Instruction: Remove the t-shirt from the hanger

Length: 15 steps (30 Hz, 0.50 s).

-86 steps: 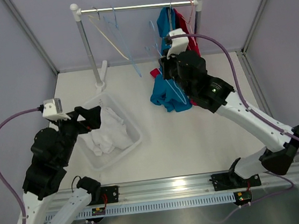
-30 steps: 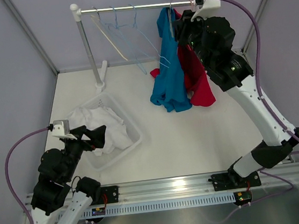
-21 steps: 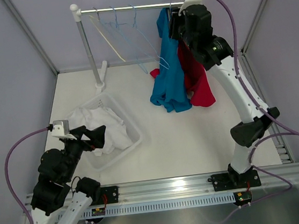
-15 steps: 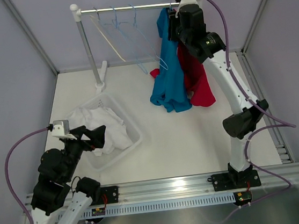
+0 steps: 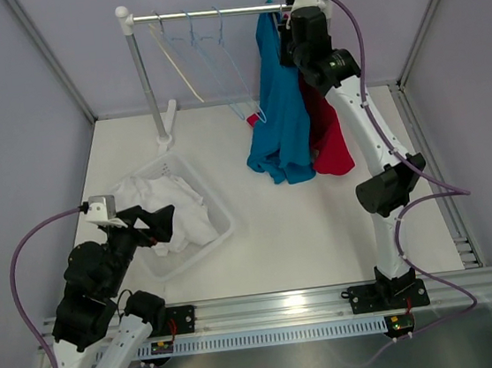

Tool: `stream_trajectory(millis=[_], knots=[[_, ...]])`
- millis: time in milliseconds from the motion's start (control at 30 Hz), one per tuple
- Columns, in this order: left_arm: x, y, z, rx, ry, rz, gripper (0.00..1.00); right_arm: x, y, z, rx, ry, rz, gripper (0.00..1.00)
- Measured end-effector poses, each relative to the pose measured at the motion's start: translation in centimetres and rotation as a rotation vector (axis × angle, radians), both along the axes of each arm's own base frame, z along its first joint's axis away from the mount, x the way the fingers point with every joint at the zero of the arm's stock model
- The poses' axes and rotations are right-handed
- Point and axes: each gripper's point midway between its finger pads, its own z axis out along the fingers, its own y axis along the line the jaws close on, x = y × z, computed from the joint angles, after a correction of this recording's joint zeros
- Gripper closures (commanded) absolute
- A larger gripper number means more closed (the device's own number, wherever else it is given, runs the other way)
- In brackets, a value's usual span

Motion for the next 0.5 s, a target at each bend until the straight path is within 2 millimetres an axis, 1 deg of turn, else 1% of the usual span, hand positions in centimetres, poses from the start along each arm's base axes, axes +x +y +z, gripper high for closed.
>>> stream_trajectory(millis=[33, 67, 100, 133, 233, 367, 500], knots=[[0.03, 0.00, -0.04, 0.001, 0.002, 0.000, 0.01, 0.13, 0.04, -0.18, -0.003, 0.002, 0.000, 0.74], [0.06, -0.02, -0.06, 0.002, 0.003, 0.000, 0.01, 0.25, 0.07, -0.29, -0.006, 0.002, 0.001, 0.77], [0.08, -0.03, -0.09, 0.002, 0.005, -0.001, 0.01, 0.32, 0.09, -0.39, -0.010, 0.002, 0.001, 0.90], [0.11, -0.04, -0.12, 0.003, 0.006, -0.001, 0.01, 0.35, 0.06, -0.38, -0.017, 0.000, 0.003, 0.93], [0.19, -0.08, -0.22, 0.005, 0.011, -0.002, 0.01, 0.43, 0.23, -0.32, -0.014, -0.006, 0.011, 1.00], [0.32, -0.13, -0.35, 0.007, 0.018, -0.002, 0.01, 0.39, 0.71, -0.23, -0.003, -0.023, 0.039, 1.00], [0.34, -0.23, -0.36, 0.006, 0.019, -0.007, 0.01, -0.39, 0.73, 0.37, 0.002, -0.039, 0.060, 1.00]])
